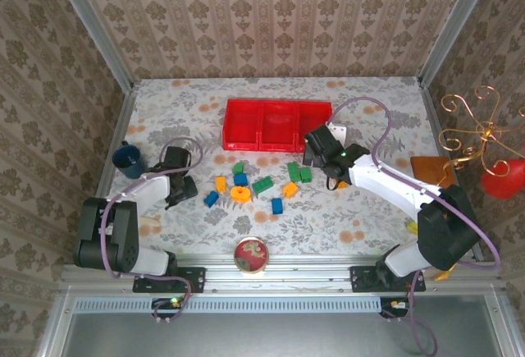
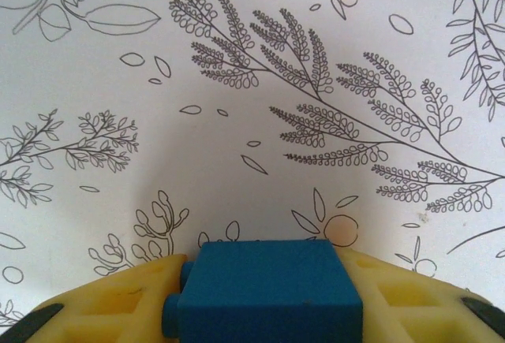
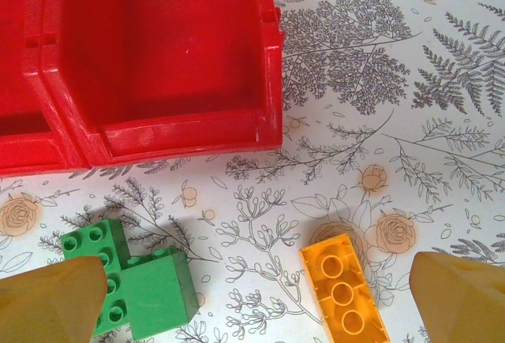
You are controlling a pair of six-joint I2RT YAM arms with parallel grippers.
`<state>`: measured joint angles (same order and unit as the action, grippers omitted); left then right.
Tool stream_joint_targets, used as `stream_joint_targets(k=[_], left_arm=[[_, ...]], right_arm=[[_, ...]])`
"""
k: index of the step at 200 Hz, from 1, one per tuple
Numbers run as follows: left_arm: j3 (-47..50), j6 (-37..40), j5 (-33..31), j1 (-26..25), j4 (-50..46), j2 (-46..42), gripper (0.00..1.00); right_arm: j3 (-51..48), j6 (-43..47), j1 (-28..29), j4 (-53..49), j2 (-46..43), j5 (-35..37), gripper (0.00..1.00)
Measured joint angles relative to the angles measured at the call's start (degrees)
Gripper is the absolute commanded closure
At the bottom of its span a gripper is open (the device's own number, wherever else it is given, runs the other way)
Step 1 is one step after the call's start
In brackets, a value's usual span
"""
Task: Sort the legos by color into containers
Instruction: Pick up the lego from the middle-left of the table, then place the lego in the container.
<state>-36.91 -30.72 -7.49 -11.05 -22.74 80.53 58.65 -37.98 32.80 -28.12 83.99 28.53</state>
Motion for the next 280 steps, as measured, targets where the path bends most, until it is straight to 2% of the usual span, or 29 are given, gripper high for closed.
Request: stream_joint_targets(k=[29,51,109,214,249,280], left_arm=[[-0.1,0.0,-0.4,-0.6,-0.2,0.0,0.65],[-1.6,0.1,-0.4,-3.0,-0.2,0.0,0.66],[-15.2,2.5,-1.1,-9.6,1.8,1.3,0.66],[-42.6,10.7,-1.3,-16.4,5.9,23.6,0.65],[-47.4,11.8,-1.4,-17.4,5.6,28.6,0.63],[-49.0,12.3,-1.7,-17.4,5.0,31.5,0.55]], right_arm=[[0.0,-0.2,0.0,-0.5,0.0,0.0,0.00],[0.0,-0.7,0.0,-0.9,0.0,0.0,0.00],[0.0,-2.6,0.0,-2.8,0.0,0.9,0.00],[-3.8,-4.7,0.0,-3.0,-5.0,1.7,0.00],[-4.1,-5.3,0.0,-3.0,-6.3,1.8,0.00],[-5.0,-5.4,0.0,-3.0,-6.3,1.7,0.00]])
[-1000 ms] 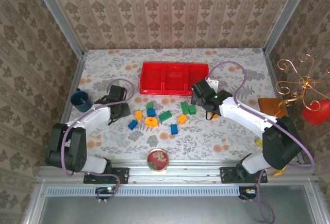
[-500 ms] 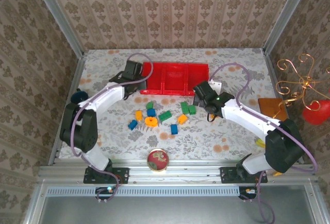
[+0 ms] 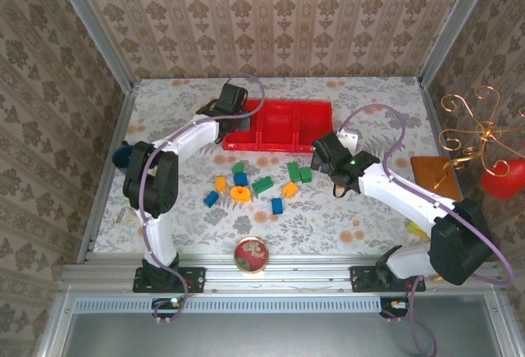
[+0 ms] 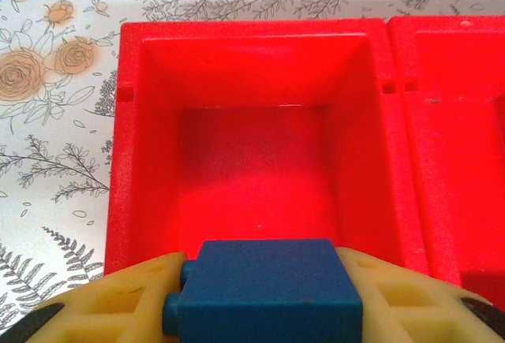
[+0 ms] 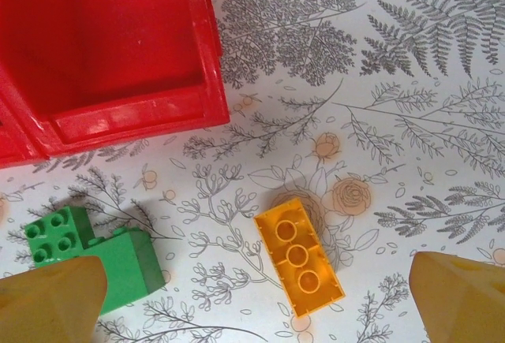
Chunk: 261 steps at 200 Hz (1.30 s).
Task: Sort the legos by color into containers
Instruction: Place the lego in the container, then pick up the lego from the center of the table.
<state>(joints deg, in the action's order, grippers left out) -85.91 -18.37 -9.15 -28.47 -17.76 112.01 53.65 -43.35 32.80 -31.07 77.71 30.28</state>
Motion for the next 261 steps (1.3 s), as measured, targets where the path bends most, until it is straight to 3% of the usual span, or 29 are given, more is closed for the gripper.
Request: stream_joint_targets(k=[66,125,174,192,261], left_arm=[[-0.8,0.1,-1.0,0.0,-0.2,1.1,0.38],[1.3,0.0,-1.5,0.0,-0.2,-1.4,0.30],[9.8,-1.8,-2.1,0.0,0.5,-14.8,0.14],[13.9,-3.0,-2.8,0.0,1.1,-20.5,0.01],[31.5,-6.2,-7.3,0.5,1.4,-39.5,0.00]], right_arm=[[-0.4,0.1,0.1,1.3,0.3,-1.7,0.04],[-0.4,0.3,0.1,2.6,0.8,-4.8,0.12],[-0.3,1.4,0.3,3.3,2.8,-8.9,0.19],[-0.1,1.7,0.4,3.7,4.9,-10.8,0.21],[3.6,2.7,0.6,4.1,11.2,-15.9,0.23]])
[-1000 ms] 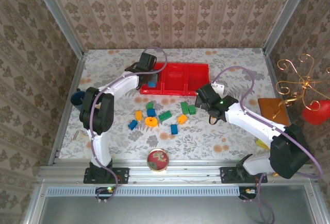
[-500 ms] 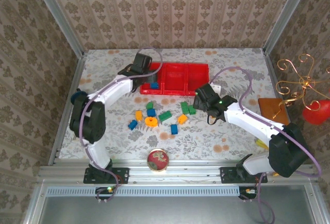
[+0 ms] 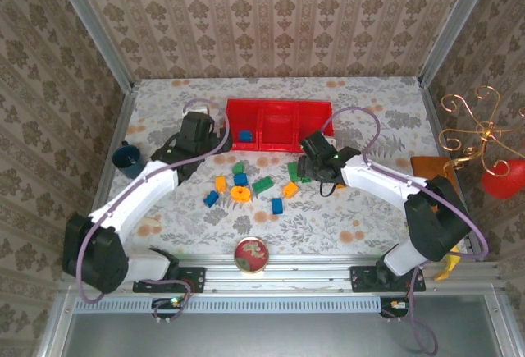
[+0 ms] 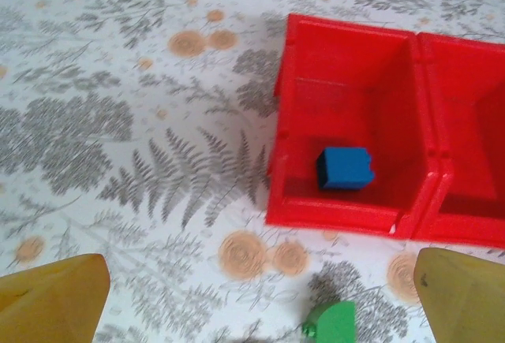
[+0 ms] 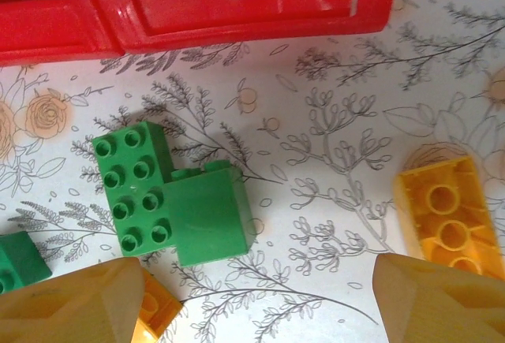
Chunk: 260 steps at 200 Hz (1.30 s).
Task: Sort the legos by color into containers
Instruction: Pick up the lego from the center of the table.
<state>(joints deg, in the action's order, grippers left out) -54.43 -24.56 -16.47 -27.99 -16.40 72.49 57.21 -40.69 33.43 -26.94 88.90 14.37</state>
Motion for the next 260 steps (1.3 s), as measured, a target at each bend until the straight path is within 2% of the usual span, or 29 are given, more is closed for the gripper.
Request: stream_joint_targets(k=[42,83,202,260], left_arm=[[7.9,-2.1,-1.6,3.0,-0.3,-8.2,0.00],[12.2,-3.8,-1.4,6.5,-0.7,-12.1,0.00],[13.2,-4.9,0.9,9.3,-0.7,-11.7,0.00],[13.2,-5.1,1.5,9.4,-0.7,-11.7,0.00]], right_arm=[[2.3,0.5,0.0,-0.1,4.5,-2.5,0.24],[4.3,1.5,0.0,-0.2,7.7,-4.3,0.24],[7.7,3.3,0.0,-1.6,12.4,-6.5,0.31],[7.7,3.2,-0.1,-2.9,12.5,-6.5,0.43]])
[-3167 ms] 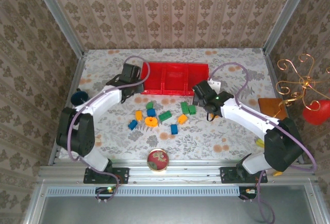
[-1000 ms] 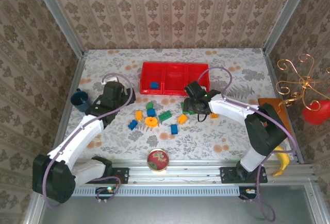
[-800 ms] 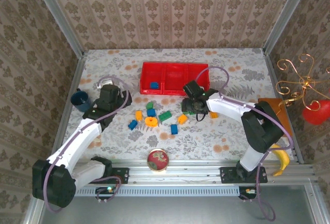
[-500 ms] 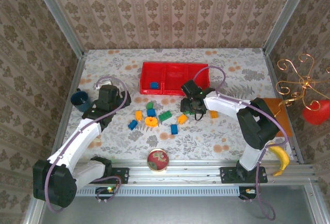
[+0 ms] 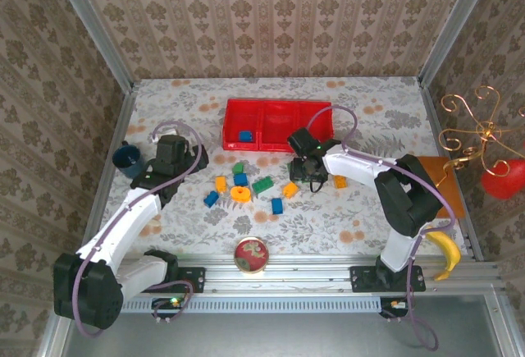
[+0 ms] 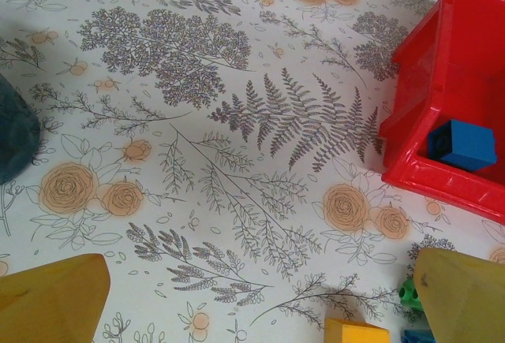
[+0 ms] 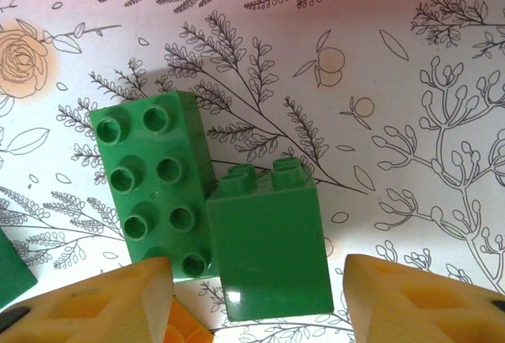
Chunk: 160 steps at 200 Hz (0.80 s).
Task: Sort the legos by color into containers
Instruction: Pick up the lego from the center of the table.
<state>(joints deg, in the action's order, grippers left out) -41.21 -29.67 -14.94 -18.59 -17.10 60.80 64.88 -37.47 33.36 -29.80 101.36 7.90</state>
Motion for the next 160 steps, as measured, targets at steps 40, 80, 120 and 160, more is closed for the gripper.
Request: stream_joint_targets(k=[40,80,120,160], left_arm=[[0.0,0.0,0.2,0.4,0.0,0.0,0.00],[0.0,-0.2,0.2,0.4,0.0,0.0,0.00],[0.0,-0.2,0.2,0.4,0.0,0.0,0.00],[0.0,-0.2,0.2,0.4,0.0,0.0,0.00]], right_arm=[[-0.1,0.0,-0.4,-0.2,0.0,0.0,0.48],[-0.8,-0.1,-1.4,-0.3,0.0,0.2,0.55],[-1.7,-0.2,-2.5,-0.4,0.0,0.4,0.55],[-2.4,-0.2,-2.6,-0.4,0.0,0.4,0.55]])
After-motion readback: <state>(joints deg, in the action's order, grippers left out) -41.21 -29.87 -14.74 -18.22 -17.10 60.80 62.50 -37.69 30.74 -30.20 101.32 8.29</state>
